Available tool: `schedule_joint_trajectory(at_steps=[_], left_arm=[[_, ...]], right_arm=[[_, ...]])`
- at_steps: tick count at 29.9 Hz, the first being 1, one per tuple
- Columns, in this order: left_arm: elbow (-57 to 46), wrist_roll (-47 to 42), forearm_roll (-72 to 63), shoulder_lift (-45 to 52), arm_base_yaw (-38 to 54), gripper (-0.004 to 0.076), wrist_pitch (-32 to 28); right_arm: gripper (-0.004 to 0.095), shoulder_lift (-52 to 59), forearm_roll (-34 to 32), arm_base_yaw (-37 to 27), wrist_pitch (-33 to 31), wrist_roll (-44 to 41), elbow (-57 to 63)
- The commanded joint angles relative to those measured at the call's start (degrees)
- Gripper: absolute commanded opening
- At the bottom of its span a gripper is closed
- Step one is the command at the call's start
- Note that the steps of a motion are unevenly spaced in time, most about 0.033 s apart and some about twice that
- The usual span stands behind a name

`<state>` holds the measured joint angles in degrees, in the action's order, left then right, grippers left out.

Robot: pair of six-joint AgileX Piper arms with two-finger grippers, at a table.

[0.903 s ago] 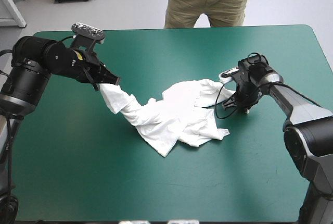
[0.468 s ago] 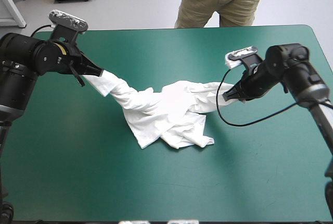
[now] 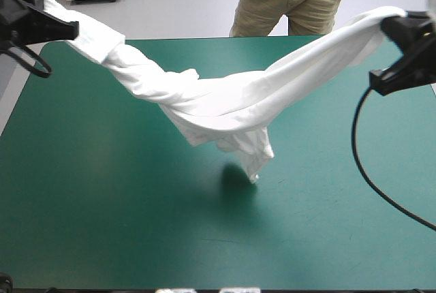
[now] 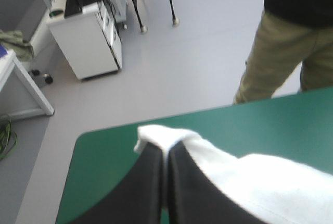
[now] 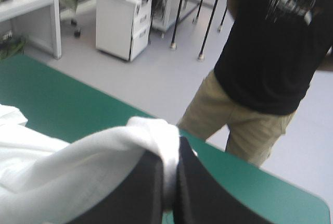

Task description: Fold the cloth

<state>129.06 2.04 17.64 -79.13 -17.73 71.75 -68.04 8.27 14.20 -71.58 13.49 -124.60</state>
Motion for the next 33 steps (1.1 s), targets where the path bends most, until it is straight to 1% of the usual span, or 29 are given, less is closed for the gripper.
schedule_joint_trajectory(at_steps=[1, 4, 8, 12, 15, 17, 22, 27, 30, 33], left_arm=[[6.7, -1.1, 1.7, 4.1, -0.4, -0.0009, -2.0], [10.3, -1.1, 1.4, 6.2, -0.4, -0.0009, -2.3], [13.1, -1.1, -0.3, 9.5, -0.4, -0.0009, -2.2], [13.1, -1.1, -0.5, 12.1, -0.4, -0.0009, -2.4], [13.1, -1.1, -0.5, 13.0, -0.4, -0.0009, -1.2], [13.0, -1.0, -0.4, 13.0, -0.4, -0.0009, -0.7], [8.7, -0.8, 0.2, 12.3, -0.4, -0.0009, 0.1], [-2.7, -0.8, -0.1, 11.3, -0.4, -0.0009, 0.5], [-12.1, -1.0, -0.3, 10.4, -0.4, -0.0009, -1.1], [-20.5, -1.4, -0.2, 8.6, -0.4, -0.0009, -4.2]], right_arm=[[-0.0017, 1.1, 0.2, -0.2, 5.3, -0.4, -7.9], [-0.0017, 1.2, 2.8, -0.2, 7.1, -0.5, -12.5], [-0.0017, 1.2, 6.0, -0.2, 6.9, -0.5, -17.3], [-0.0014, 1.4, 7.3, -0.2, 4.3, -0.8, -21.1], [-0.0009, 2.4, 6.8, -0.2, 0.8, -1.8, -21.3], [-0.0009, 2.7, 6.6, -0.2, 0.0, -2.8, -20.6], [-0.0009, 3.4, 5.6, -0.2, 0.0, -2.7, -13.8], [-0.0013, 2.8, 6.4, -0.2, 0.7, -2.7, 0.1], [-0.0013, 1.6, 9.6, -0.2, 3.8, -0.9, 12.3], [-0.0013, -0.1, 11.9, -0.2, 9.9, -0.1, 23.5]])
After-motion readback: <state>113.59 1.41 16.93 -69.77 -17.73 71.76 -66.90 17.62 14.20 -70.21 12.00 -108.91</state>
